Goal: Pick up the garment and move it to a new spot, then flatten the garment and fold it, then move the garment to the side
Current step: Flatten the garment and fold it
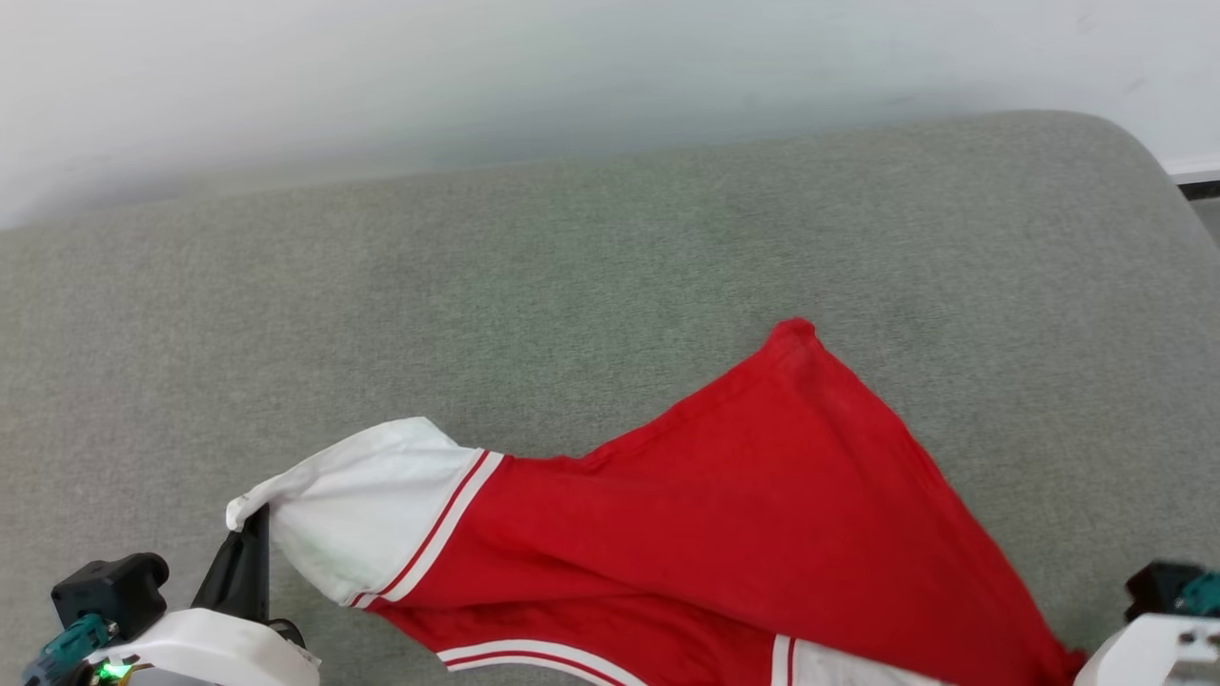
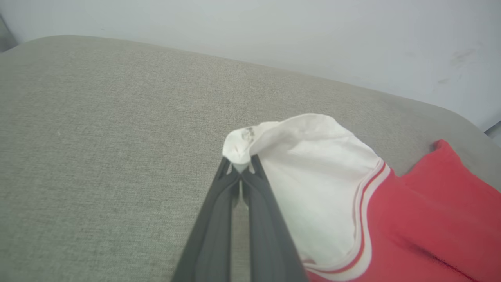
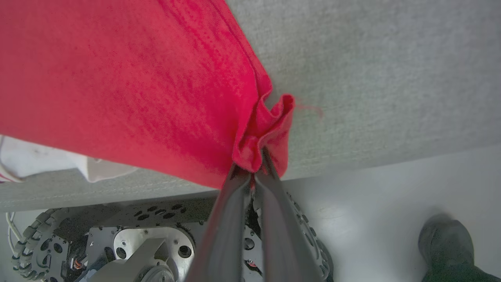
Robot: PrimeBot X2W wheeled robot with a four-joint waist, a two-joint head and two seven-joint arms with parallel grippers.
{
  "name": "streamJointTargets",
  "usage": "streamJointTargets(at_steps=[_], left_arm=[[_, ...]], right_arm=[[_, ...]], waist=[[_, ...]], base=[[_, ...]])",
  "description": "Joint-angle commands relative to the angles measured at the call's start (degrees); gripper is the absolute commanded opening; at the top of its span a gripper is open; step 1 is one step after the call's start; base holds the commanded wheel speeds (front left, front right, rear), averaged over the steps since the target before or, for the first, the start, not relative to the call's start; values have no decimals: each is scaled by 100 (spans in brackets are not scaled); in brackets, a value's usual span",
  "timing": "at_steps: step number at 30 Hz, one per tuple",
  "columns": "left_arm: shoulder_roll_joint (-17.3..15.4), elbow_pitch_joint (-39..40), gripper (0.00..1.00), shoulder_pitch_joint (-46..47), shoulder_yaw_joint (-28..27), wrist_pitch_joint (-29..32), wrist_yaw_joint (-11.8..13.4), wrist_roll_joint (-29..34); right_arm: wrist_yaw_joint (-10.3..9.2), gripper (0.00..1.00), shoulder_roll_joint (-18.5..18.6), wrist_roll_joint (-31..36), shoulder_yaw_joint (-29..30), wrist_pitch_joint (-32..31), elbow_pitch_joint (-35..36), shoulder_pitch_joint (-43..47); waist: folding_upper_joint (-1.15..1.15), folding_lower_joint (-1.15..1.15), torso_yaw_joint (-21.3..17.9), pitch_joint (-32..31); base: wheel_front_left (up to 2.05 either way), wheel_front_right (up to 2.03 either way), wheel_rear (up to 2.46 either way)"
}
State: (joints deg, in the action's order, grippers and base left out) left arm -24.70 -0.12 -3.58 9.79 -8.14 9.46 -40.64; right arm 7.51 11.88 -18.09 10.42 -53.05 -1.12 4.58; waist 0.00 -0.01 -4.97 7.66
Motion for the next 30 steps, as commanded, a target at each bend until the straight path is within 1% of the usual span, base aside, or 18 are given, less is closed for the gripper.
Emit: streamJointTargets(at_steps=[1, 2, 3, 4, 6, 11, 13, 16, 18, 19, 21, 23, 26, 30], left_arm=[[-30, 13, 0, -71, -25, 20, 20, -24], [-32, 20, 0, -87, -12, 19, 24, -20], [-28, 30, 0, -80, 9, 23, 16, -16], [-27, 36, 0, -67, 29, 31, 5, -5], [-25, 44, 0, -27, 77, 45, -11, 23], [-1, 118, 0, 76, 179, 65, -27, 79], [-2, 162, 0, 119, 206, 58, -18, 118], [1, 253, 0, 236, 267, 69, -29, 159], [-4, 323, 0, 344, 300, 74, -37, 192], [0, 353, 0, 395, 323, 77, -43, 213], [13, 416, 0, 500, 366, 92, -56, 244], [19, 482, 0, 646, 411, 106, -82, 276], [27, 538, 0, 854, 487, 106, -148, 327], [81, 525, 0, 1138, 580, 59, -245, 381]], right_arm=[[-4, 0, -132, 40, -34, -13, 77, 199], [-4, 0, -238, -16, -32, 49, 118, 289], [-3, 33, -286, -36, -25, 201, 187, 341], [-4, 100, -273, 20, -40, 407, 256, 362], [-4, 100, -397, 11, 35, 965, 321, 380], [-3, 100, -578, 50, 350, 2957, 386, -7], [-3, 100, -615, 25, 335, 3567, 270, -183], [-3, 100, -494, -84, 225, 4149, 26, -602], [-3, 100, -378, -199, 113, 4301, -180, -925], [-3, 100, -293, -248, 50, 4324, -297, -1103], [-3, 100, -90, -351, -129, 4163, -525, -1462], [-3, 100, 143, -478, -311, 3817, -680, -1876], [-3, 100, 434, -660, -570, 2901, -865, -2446], [-3, 100, 779, -815, -930, 1503, -949, -3113]], waist=[[0, 1, -104, -79], [0, 1, -111, -76], [0, 1, -106, -72], [0, 1, -96, -70], [0, 1, -70, -73], [0, 1, 9, -40], [0, 1, 38, -5], [0, 1, 103, 93], [0, 1, 168, 217], [0, 1, 204, 272], [0, 1, 290, 397], [0, 1, 394, 550], [0, 1, 567, 783], [0, 1, 796, 1068]], base=[[0, 0, 0], [0, 0, 0], [0, 0, 0], [0, 0, 0], [0, 0, 0], [0, 0, 0], [0, 0, 0], [0, 0, 0], [0, 0, 0], [0, 0, 0], [0, 0, 0], [0, 0, 0], [0, 0, 0], [0, 0, 0]])
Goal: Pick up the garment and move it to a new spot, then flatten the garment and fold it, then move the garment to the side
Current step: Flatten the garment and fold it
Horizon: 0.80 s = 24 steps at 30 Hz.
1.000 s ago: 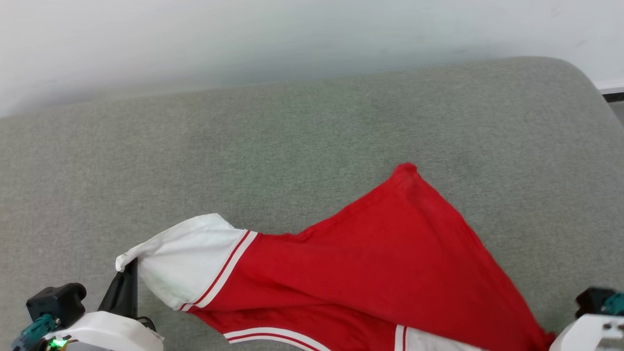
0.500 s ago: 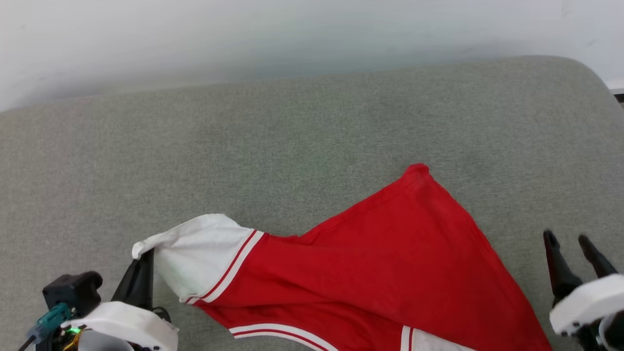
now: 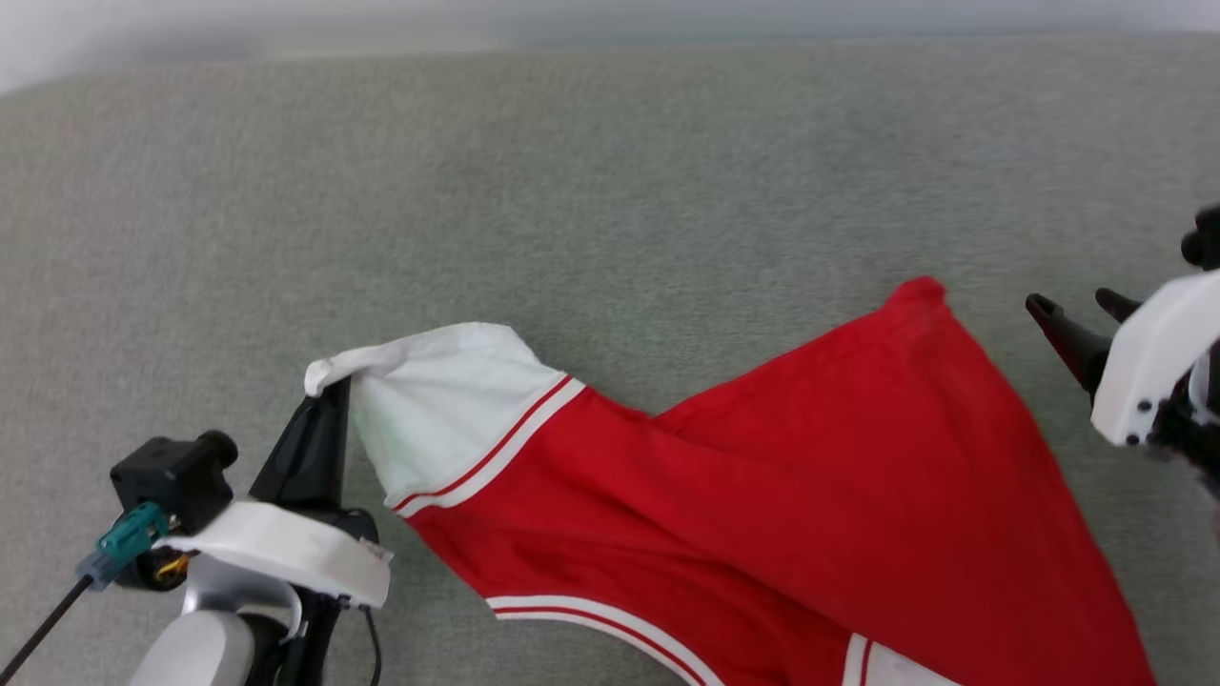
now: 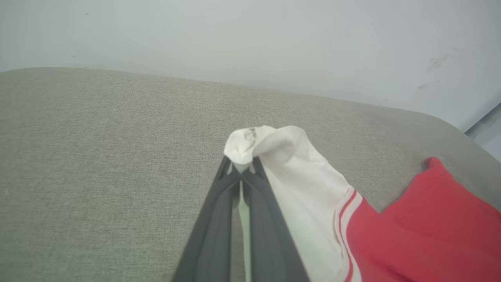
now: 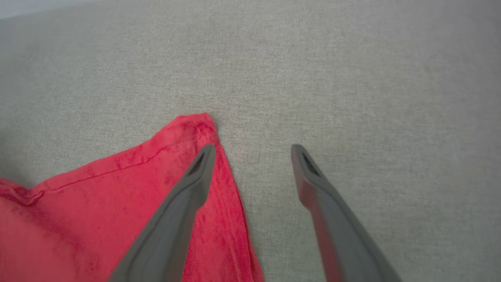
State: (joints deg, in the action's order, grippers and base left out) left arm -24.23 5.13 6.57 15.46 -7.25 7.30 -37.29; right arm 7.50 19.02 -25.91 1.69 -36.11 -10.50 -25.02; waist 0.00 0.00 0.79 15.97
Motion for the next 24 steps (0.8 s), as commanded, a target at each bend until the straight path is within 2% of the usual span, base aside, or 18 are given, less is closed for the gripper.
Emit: streamJointTargets(at_steps=[1, 5, 11, 16, 17, 18, 19, 24], left_arm=[[56, -11, 0, 189, 29, -60, -55, 36], [141, -120, 0, 408, 138, -127, -163, 73], [274, -292, 0, 672, 257, -238, -285, 67], [341, -482, 0, 796, 334, -309, -377, 55], [343, -521, 0, 810, 342, -312, -394, 51], [350, -551, 0, 820, 347, -322, -406, 48], [358, -587, 0, 823, 353, -328, -414, 43], [356, -700, 0, 814, 338, -371, -430, -7]], right_arm=[[-3, 100, 88, -66, -119, -523, -30, -287], [-2, 100, 192, -2, -448, -1420, -53, -716], [-3, 100, 164, 12, -841, -1784, -435, -1015], [-2, 100, 131, -187, -1108, -2158, -1063, -780], [-2, 74, 124, -212, -1115, -2223, -1147, -732], [-2, 20, 114, -233, -1110, -2334, -1240, -685], [-2, 0, 106, -244, -1115, -2420, -1301, -652], [-1, 0, 100, -325, -1094, -2272, -1224, -818]], waist=[[0, 0, 271, 299], [0, 0, 450, 536], [0, 0, 599, 827], [0, 0, 666, 859], [0, 0, 675, 849], [0, 0, 680, 834], [0, 0, 684, 813], [0, 0, 657, 678]], base=[[0, 0, 0], [0, 0, 0], [0, 0, 0], [0, 0, 0], [0, 0, 0], [0, 0, 0], [0, 0, 0], [0, 0, 0]])
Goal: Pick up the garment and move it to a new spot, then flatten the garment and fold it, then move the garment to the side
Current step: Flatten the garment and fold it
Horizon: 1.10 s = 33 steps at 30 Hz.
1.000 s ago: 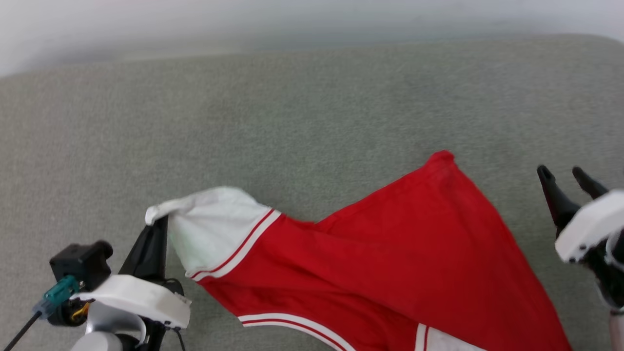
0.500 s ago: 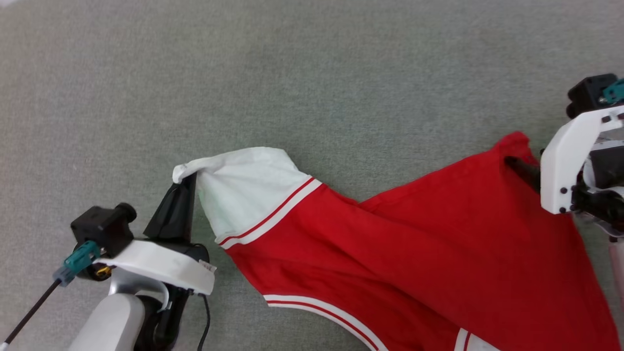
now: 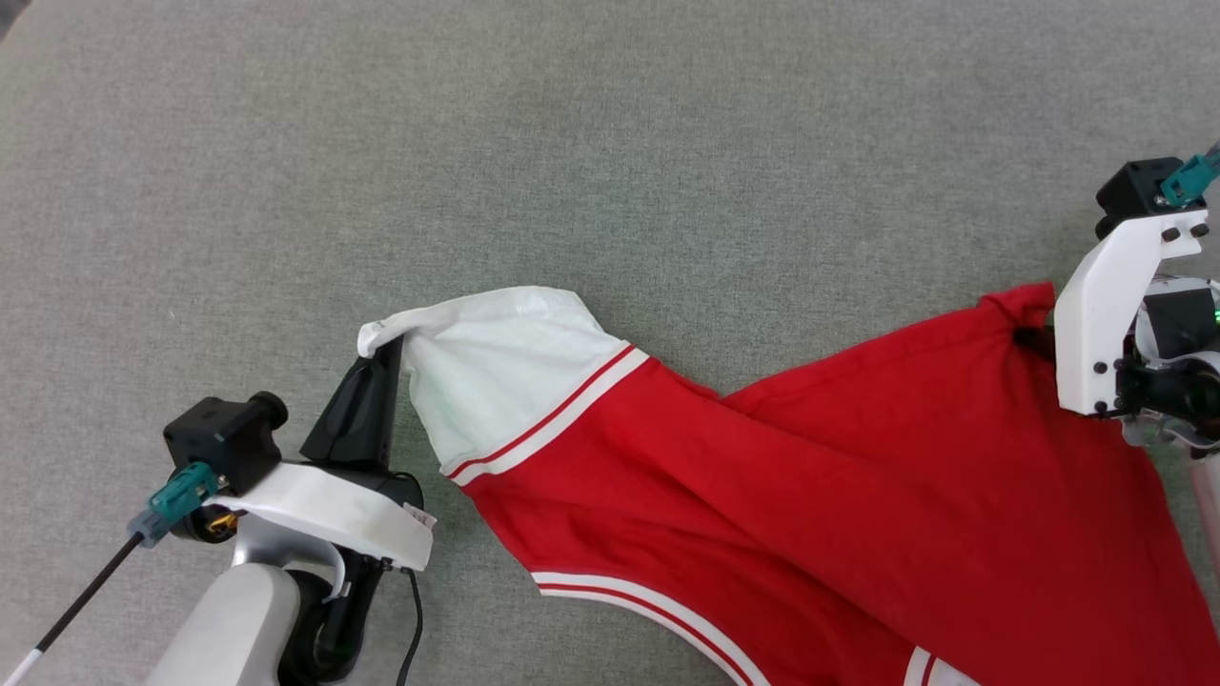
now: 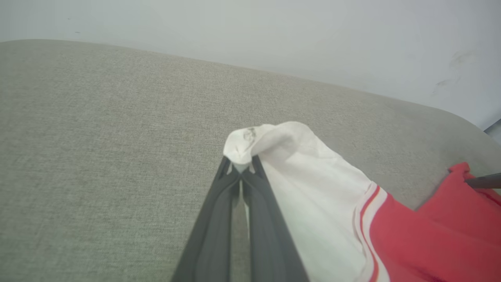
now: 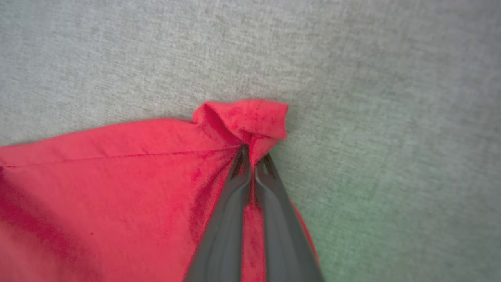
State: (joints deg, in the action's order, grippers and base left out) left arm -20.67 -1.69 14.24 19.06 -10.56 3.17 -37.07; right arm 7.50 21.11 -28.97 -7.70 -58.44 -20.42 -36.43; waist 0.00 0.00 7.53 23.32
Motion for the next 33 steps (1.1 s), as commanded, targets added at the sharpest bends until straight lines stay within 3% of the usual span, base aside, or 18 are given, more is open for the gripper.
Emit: streamJointTargets(at_steps=[1, 8, 14, 22, 33], left_arm=[[-13, -24, 0, 56, -29, -43, -31, -32], [-144, -87, 0, 288, -149, -45, -163, -129], [-188, -424, 0, 912, -234, 113, -305, -248], [10, -1774, 0, 2580, -419, 204, -565, -524], [-289, -3383, 0, 5247, -503, 19, -798, -212]], right_arm=[[-1, 0, -95, -43, -160, 57, -182, 248], [-2, 0, 104, 45, 6, 824, 15, -135], [-2, 0, 57, 387, 322, 1344, -91, -380], [-3, 0, -271, 979, 783, 2046, -363, -1093], [-4, 0, -686, 1632, 1228, 3210, -587, -2793]], waist=[[0, 0, -26, -95], [0, 0, -146, -512], [0, 0, -235, -791], [0, 0, -349, -1039], [0, 0, -543, -665]], base=[[0, 0, 0], [0, 0, 0], [0, 0, 0], [0, 0, 0], [0, 0, 0]])
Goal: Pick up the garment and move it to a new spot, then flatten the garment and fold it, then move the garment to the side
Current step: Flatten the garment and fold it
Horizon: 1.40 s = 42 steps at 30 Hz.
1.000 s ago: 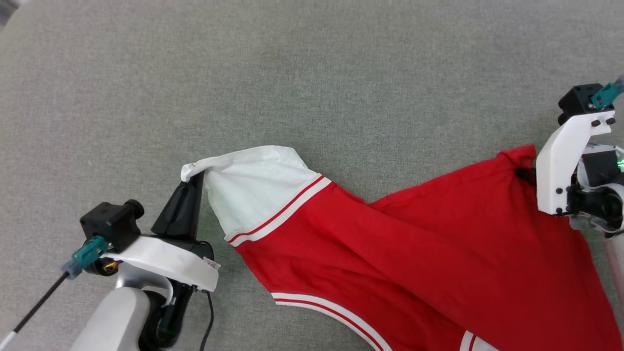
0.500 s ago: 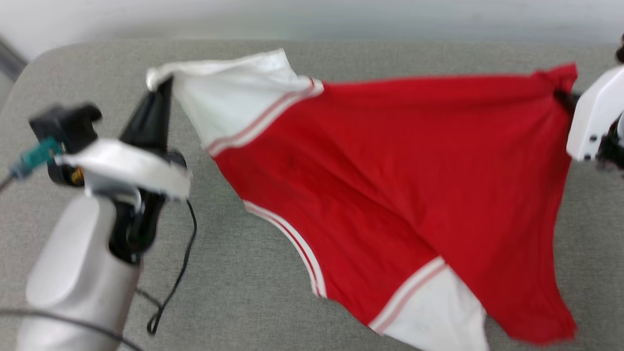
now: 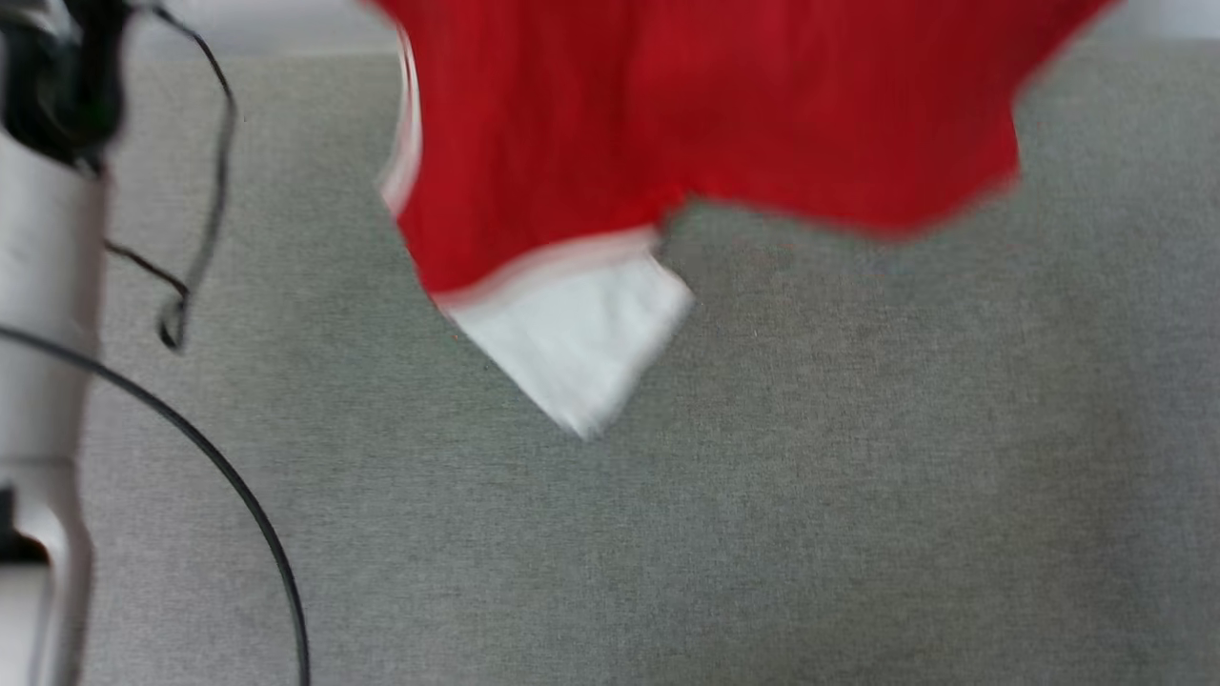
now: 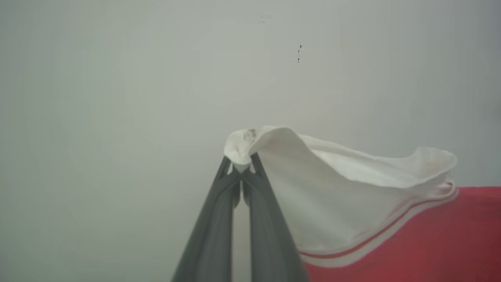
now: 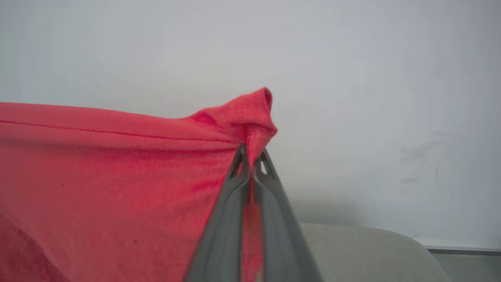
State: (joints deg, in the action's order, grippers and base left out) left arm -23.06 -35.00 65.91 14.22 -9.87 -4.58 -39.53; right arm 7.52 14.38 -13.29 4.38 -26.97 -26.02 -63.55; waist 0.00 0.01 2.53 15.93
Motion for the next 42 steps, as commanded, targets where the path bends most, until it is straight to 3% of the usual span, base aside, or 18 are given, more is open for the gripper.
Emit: streamJointTargets(at_steps=[1, 14, 22, 32, 42], left_arm=[[-104, -129, 0, 305, -21, -61, -36, 74], [-557, -551, 0, 2666, 58, -127, -176, 385], [-647, -869, 0, 3235, 214, -182, -253, 382], [-583, -1433, 0, 2752, 396, -157, -289, -52], [-412, -1562, 0, 1230, 900, -116, -287, -941]], right_arm=[[-7, 0, -39, 106, 57, 142, -35, -262], [-7, 0, -158, 412, 194, 612, -468, -2493], [-8, 0, -208, 449, 96, 744, -807, -3149], [-7, 0, -192, 260, -272, 1051, -1612, -2934], [-7, 0, 85, -177, -1079, 1251, -2211, -1572]], waist=[[0, -1, -65, 125], [0, -1, -146, 1255], [0, -1, -147, 1962], [0, -1, -166, 2184], [0, -1, 6, 1684]], base=[[0, 0, 0], [0, 0, 0], [0, 0, 0], [0, 0, 0], [0, 0, 0]])
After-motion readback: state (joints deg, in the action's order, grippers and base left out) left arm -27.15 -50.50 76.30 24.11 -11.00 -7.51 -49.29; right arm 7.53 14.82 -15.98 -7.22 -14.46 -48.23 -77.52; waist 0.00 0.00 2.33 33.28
